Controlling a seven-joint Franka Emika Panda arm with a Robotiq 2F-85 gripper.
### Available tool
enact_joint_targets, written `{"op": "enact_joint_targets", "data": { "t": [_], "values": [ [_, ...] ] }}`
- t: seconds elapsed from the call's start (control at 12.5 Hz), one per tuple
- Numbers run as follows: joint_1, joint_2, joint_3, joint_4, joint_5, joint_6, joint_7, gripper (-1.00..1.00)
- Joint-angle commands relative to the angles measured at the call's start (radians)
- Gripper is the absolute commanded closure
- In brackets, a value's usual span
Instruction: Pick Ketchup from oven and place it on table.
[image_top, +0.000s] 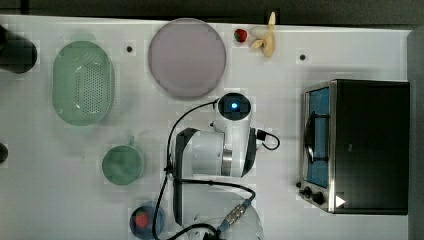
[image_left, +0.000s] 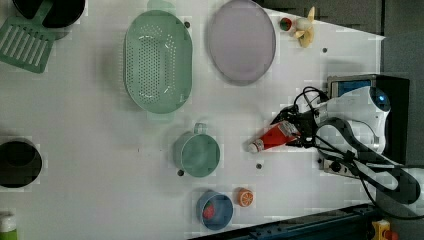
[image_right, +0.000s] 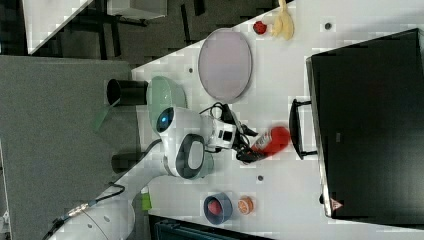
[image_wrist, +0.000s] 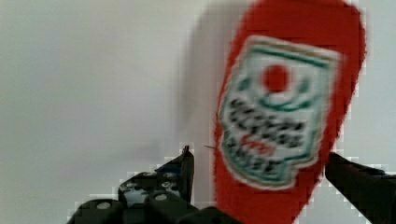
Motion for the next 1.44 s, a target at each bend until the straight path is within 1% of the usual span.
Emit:
{"op": "enact_joint_targets", "data": {
  "t": [0.08, 0.32, 0.48, 0.64, 0.88, 0.96, 1.2, 1.44],
  "values": [
    [0.015, -0.129, 0.006, 0.069, 0.015, 0.015, 0.032, -1.0],
    [0.015, -0.265, 0.005, 0.146, 0.015, -0.146, 0.038, -1.0],
    [0.016, -0.343, 0.007, 0.24, 0.013, -0.273, 0.038, -1.0],
    [0.017, -0.392, 0.014, 0.359, 0.011, -0.404, 0.038, -1.0],
    [0.02, -0.409, 0.02, 0.523, 0.009, -0.604, 0.038, -1.0],
    [0.02, -0.408, 0.021, 0.569, 0.009, -0.646, 0.038, -1.0],
    [0.019, -0.409, 0.018, 0.662, 0.006, -0.762, 0.038, -1.0],
    [0.017, -0.41, 0.014, 0.693, 0.005, -0.865, 0.038, -1.0]
  ]
}}
